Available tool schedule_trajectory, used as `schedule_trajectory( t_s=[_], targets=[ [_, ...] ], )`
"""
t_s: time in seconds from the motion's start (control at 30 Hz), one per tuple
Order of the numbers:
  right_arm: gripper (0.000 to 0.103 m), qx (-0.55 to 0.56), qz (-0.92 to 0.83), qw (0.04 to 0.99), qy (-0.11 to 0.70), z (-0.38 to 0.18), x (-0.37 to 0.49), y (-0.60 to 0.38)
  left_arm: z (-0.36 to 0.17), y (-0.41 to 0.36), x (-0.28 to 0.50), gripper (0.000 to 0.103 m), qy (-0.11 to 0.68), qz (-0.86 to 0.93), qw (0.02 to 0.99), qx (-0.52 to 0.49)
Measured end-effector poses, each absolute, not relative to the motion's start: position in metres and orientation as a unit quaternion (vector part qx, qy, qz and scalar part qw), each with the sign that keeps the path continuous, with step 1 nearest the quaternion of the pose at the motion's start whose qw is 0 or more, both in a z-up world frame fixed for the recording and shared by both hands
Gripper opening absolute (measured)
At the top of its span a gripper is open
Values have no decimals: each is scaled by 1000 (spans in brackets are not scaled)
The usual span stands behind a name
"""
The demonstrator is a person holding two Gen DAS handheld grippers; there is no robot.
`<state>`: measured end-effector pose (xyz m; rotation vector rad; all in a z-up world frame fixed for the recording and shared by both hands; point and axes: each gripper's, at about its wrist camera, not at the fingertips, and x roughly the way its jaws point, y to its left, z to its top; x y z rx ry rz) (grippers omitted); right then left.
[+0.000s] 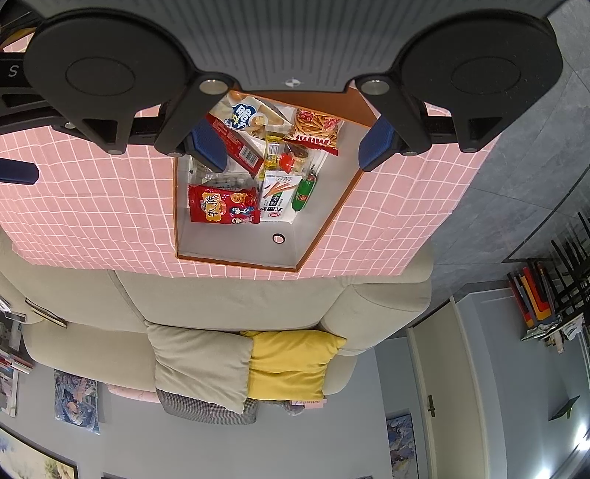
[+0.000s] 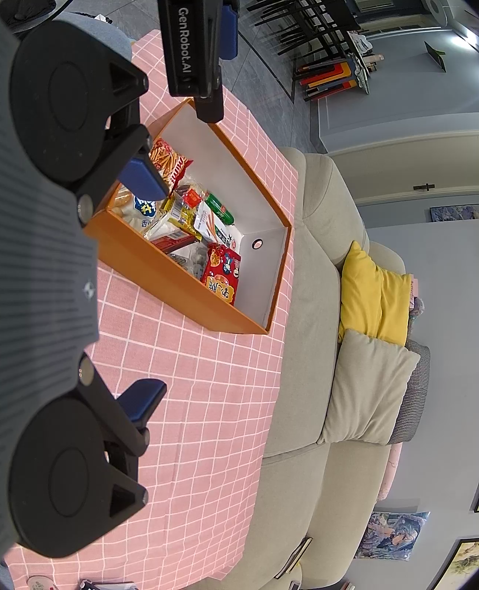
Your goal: Organize snacks
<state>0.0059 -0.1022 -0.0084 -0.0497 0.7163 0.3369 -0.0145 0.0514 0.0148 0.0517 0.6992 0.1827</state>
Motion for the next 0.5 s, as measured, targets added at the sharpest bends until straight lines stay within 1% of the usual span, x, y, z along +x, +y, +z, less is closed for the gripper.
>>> schedule_trajectory(
  t_s=[0.5],
  targets=[
    [99, -25, 165, 922, 349, -7, 6, -104, 15, 49, -15, 95, 339, 85, 936, 34]
  ],
)
